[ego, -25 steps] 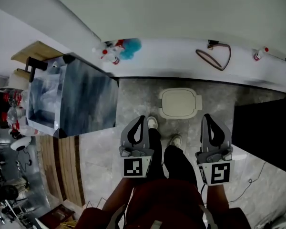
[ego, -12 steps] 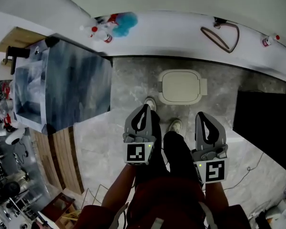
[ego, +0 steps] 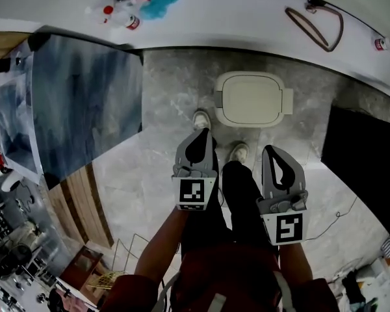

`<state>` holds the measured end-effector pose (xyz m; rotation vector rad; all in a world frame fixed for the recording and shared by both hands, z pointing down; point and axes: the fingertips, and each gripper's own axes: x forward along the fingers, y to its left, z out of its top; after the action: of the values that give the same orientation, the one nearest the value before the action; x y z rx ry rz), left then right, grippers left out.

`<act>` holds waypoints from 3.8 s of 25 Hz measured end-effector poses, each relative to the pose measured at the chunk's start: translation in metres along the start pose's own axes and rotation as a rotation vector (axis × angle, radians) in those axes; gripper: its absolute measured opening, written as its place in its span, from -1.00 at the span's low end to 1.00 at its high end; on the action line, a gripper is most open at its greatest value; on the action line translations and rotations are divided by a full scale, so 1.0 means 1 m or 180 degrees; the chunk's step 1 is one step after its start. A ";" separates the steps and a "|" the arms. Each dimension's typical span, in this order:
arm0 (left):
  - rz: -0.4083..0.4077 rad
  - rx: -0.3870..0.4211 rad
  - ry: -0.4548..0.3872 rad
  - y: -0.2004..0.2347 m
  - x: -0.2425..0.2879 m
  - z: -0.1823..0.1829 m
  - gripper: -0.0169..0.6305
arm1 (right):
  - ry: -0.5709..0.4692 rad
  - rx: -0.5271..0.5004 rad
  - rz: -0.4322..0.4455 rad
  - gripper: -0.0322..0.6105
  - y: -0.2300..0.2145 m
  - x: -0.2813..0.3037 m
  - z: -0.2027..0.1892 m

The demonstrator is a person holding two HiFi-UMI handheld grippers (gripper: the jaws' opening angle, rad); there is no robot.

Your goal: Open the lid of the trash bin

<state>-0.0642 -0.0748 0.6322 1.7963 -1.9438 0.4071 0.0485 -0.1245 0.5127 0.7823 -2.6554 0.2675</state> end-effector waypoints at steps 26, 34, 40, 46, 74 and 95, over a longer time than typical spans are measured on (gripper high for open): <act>-0.0473 0.0059 0.0737 0.024 0.163 -0.146 -0.94 | 0.0744 0.0241 0.0053 -0.90 0.004 0.078 -0.110; -0.0636 0.0154 0.0806 0.019 0.181 -0.166 -0.94 | 0.0839 0.0264 0.0041 -0.90 -0.001 0.089 -0.126; -0.0634 0.0028 0.0755 0.023 0.180 -0.172 -0.94 | 0.0861 0.0252 0.0055 -0.90 -0.001 0.094 -0.126; -0.0739 0.0114 0.0780 0.023 0.182 -0.174 -0.94 | 0.0855 0.0264 0.0046 -0.90 -0.005 0.094 -0.125; -0.0830 0.0201 0.0828 0.019 0.180 -0.172 -0.94 | 0.0738 0.0216 0.0001 -0.90 -0.010 0.091 -0.107; -0.0536 0.0250 0.0222 0.011 0.072 -0.015 -0.94 | 0.0211 -0.0082 -0.0067 -0.90 -0.014 0.037 -0.002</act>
<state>-0.0764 -0.1272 0.6834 1.9509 -1.7357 0.4881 0.0282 -0.1536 0.5296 0.7793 -2.5820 0.2487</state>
